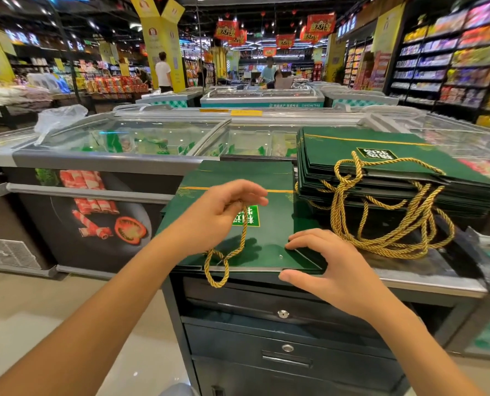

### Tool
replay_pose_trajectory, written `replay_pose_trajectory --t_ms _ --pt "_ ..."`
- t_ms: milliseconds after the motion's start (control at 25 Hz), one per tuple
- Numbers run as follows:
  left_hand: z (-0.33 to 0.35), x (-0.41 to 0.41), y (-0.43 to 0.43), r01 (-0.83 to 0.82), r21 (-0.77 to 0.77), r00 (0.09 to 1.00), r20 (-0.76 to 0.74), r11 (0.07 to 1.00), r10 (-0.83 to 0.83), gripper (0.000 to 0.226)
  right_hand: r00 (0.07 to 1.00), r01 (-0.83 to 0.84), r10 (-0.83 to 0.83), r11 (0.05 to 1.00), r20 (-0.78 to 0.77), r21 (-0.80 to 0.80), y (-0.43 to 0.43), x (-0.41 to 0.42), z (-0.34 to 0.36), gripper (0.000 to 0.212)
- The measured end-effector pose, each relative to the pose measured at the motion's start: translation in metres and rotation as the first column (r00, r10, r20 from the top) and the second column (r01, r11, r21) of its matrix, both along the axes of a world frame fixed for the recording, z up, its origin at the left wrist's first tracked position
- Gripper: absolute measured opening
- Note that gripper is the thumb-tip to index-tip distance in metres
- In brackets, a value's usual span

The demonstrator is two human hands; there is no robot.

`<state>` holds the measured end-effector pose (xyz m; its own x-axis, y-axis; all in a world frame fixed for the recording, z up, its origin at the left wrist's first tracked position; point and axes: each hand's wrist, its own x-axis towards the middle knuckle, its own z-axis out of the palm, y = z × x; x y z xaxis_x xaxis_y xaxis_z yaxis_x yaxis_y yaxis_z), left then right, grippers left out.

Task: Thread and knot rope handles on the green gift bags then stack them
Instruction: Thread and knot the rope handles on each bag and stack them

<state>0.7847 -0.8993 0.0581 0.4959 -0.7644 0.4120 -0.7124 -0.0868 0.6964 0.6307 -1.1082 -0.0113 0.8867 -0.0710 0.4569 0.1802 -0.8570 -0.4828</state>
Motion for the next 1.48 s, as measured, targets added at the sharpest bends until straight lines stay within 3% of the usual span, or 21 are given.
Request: replay_pose_trajectory --t_ms 80,160,400,600,720,960,1080,1240,1360,1480 --pt "-0.01 0.012 -0.005 -0.034 0.149 0.997 0.068 0.988 0.024 0.048 1.0 -0.001 0.001 1.0 -0.009 0.016 0.0 0.0 0.001 0.061" --pt "-0.02 0.017 -0.007 -0.072 0.203 0.996 0.066 0.977 0.06 0.045 1.0 0.008 -0.007 0.999 -0.012 0.044 0.001 0.002 0.002 0.058" --pt "-0.036 0.018 -0.009 -0.149 0.158 0.987 -0.043 0.976 0.157 0.037 0.998 0.013 -0.012 1.0 -0.056 0.012 0.011 0.012 0.02 0.04" --pt "-0.035 0.015 -0.01 -0.164 0.139 0.984 -0.044 0.977 0.171 0.036 0.971 -0.182 0.169 0.981 -0.168 -0.066 0.036 0.034 0.036 0.037" --pt "-0.037 0.015 -0.009 -0.16 0.121 0.985 -0.051 0.98 0.167 0.035 0.962 -0.221 0.2 0.97 -0.185 -0.1 0.046 0.041 0.033 0.021" --pt "-0.027 0.004 0.0 -0.204 0.0 0.978 0.052 0.979 0.204 0.028 0.994 -0.099 0.109 0.955 -0.019 0.281 0.009 0.022 0.031 0.009" --pt "-0.018 -0.017 0.01 -0.169 0.077 0.979 0.126 0.983 0.159 0.012 0.999 -0.05 0.046 0.907 0.02 0.419 0.001 0.016 0.028 0.008" --pt "-0.026 -0.035 0.014 -0.152 0.306 0.974 0.207 0.94 0.09 0.033 0.996 -0.087 0.088 0.873 0.02 0.479 0.001 0.013 0.028 0.023" --pt "-0.035 -0.035 0.014 -0.165 0.289 0.961 0.264 0.943 0.087 0.041 0.999 -0.037 0.044 0.842 0.001 0.539 0.0 0.013 0.026 0.037" --pt "-0.04 -0.035 0.016 -0.183 0.253 0.965 0.233 0.95 0.124 0.04 1.0 -0.014 0.016 0.839 0.001 0.543 -0.001 0.014 0.025 0.028"
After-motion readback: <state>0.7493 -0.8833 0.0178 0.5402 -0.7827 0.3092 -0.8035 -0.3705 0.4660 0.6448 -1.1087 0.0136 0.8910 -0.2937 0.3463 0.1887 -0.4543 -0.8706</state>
